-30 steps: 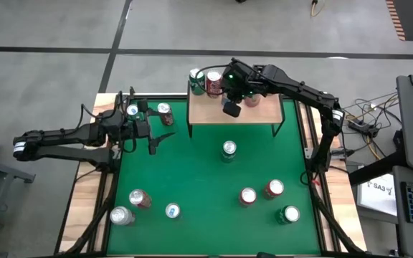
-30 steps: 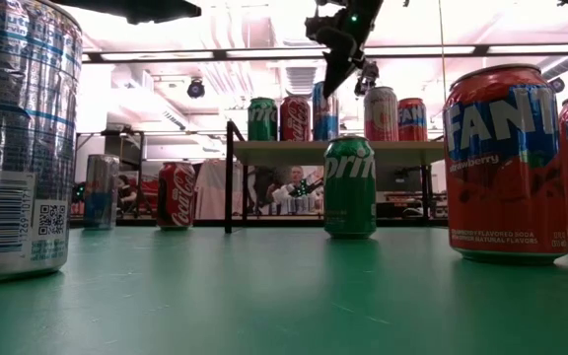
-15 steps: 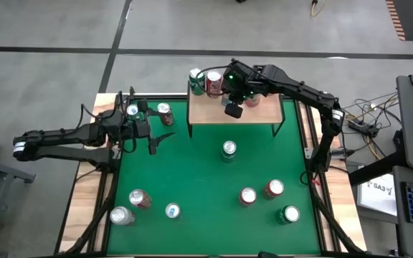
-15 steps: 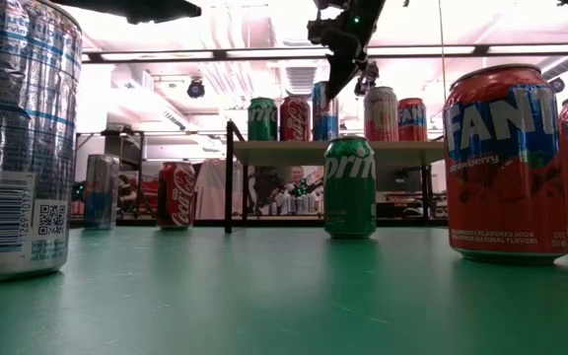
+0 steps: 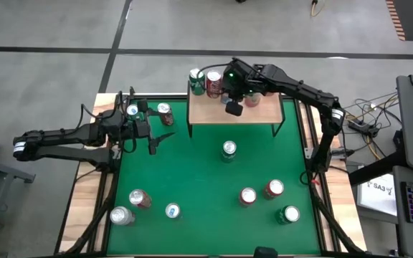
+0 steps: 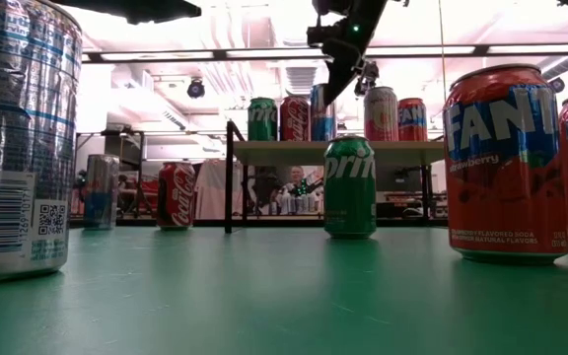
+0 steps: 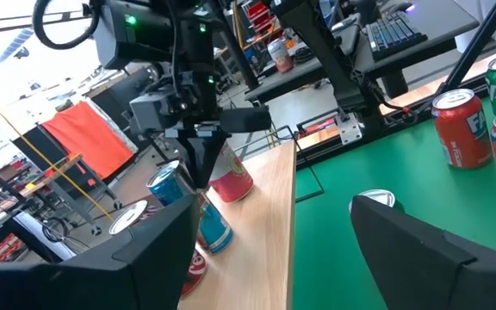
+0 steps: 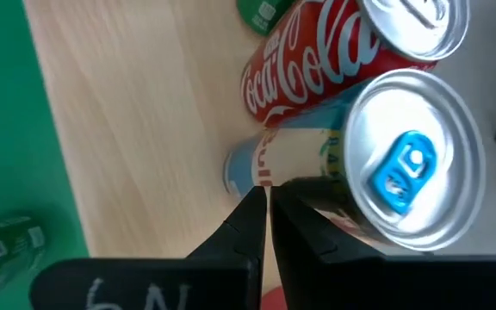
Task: Place canned beverage on shelf
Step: Put the middle blue soda can on the shelf
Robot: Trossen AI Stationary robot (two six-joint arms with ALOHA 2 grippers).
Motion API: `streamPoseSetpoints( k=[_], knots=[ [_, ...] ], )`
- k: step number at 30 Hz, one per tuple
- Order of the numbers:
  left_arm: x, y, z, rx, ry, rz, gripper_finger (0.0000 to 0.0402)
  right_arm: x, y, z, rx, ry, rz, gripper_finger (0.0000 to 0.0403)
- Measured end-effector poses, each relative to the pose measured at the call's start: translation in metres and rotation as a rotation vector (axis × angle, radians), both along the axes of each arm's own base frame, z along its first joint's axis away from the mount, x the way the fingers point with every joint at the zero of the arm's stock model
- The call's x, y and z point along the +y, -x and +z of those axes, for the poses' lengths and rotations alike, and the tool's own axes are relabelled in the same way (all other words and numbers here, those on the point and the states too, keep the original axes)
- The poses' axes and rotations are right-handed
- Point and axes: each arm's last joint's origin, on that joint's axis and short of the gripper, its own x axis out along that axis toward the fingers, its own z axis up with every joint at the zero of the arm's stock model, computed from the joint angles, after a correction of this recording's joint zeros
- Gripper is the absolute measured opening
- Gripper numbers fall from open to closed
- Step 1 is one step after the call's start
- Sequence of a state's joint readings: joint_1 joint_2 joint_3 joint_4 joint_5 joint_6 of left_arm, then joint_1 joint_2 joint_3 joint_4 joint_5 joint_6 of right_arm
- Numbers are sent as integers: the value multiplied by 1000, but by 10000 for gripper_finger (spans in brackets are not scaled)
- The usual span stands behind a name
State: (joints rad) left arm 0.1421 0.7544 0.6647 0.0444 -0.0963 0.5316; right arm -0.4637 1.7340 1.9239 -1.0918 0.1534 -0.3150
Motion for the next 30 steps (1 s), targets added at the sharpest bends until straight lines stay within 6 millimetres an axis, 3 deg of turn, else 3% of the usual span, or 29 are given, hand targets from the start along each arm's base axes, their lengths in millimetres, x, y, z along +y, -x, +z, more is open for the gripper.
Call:
streamPoseSetpoints(
  k=[30],
  knots=[
    [0, 0, 0, 0, -2, 0, 287, -7, -2, -2, -37, 26, -57, 12]
  ],
)
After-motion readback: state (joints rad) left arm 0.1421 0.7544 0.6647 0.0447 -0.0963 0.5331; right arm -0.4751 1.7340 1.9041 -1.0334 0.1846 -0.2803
